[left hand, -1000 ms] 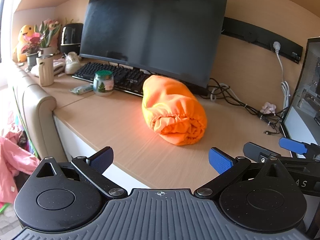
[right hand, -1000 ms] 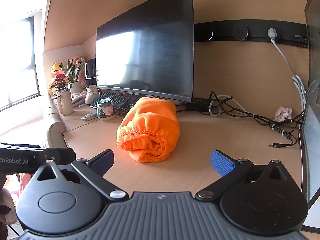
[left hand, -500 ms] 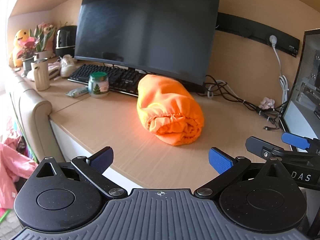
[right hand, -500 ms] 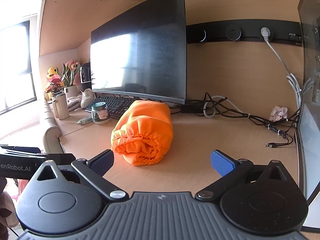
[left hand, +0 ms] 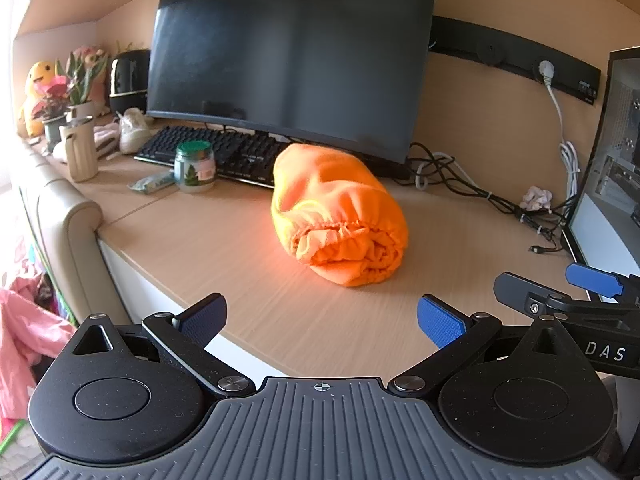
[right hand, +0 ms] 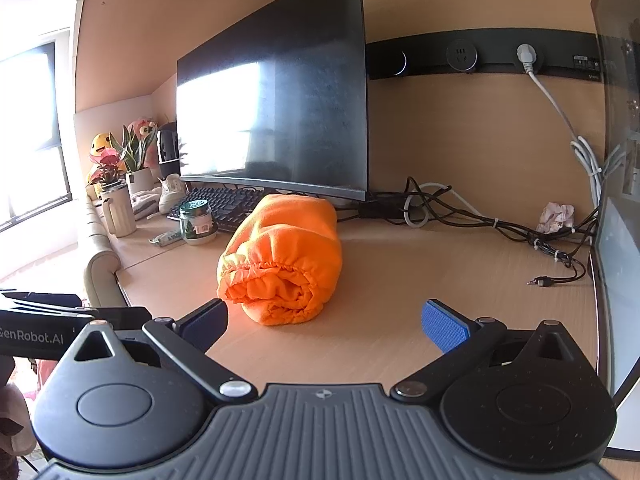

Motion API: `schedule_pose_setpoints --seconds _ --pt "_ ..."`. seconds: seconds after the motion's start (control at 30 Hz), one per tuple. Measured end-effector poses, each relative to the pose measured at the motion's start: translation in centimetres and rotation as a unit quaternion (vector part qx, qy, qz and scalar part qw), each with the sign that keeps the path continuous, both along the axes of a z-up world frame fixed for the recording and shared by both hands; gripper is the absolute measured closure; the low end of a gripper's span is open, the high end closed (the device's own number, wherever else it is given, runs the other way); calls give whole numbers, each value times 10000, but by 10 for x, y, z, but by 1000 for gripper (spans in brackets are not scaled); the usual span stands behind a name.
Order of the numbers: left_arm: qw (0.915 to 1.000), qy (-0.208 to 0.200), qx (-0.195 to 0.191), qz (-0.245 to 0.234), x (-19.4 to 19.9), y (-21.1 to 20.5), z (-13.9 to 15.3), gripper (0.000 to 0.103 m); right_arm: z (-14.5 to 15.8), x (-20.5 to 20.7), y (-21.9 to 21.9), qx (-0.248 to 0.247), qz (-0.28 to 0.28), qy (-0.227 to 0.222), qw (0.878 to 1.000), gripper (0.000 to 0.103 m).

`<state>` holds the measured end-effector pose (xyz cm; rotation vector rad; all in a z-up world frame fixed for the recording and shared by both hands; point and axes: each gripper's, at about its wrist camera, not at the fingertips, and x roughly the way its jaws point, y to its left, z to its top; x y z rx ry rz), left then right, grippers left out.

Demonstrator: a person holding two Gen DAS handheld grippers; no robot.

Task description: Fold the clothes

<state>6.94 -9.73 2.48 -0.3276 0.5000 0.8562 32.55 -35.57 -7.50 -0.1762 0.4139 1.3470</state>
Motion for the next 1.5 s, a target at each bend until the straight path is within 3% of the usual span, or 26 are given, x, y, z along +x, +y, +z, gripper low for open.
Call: schedule_pose_setpoints --seconds 1.5 --pt "9999 -38 -81 74 -9 -3 -2 0 -3 -7 1 -105 84 -31 9999 0"
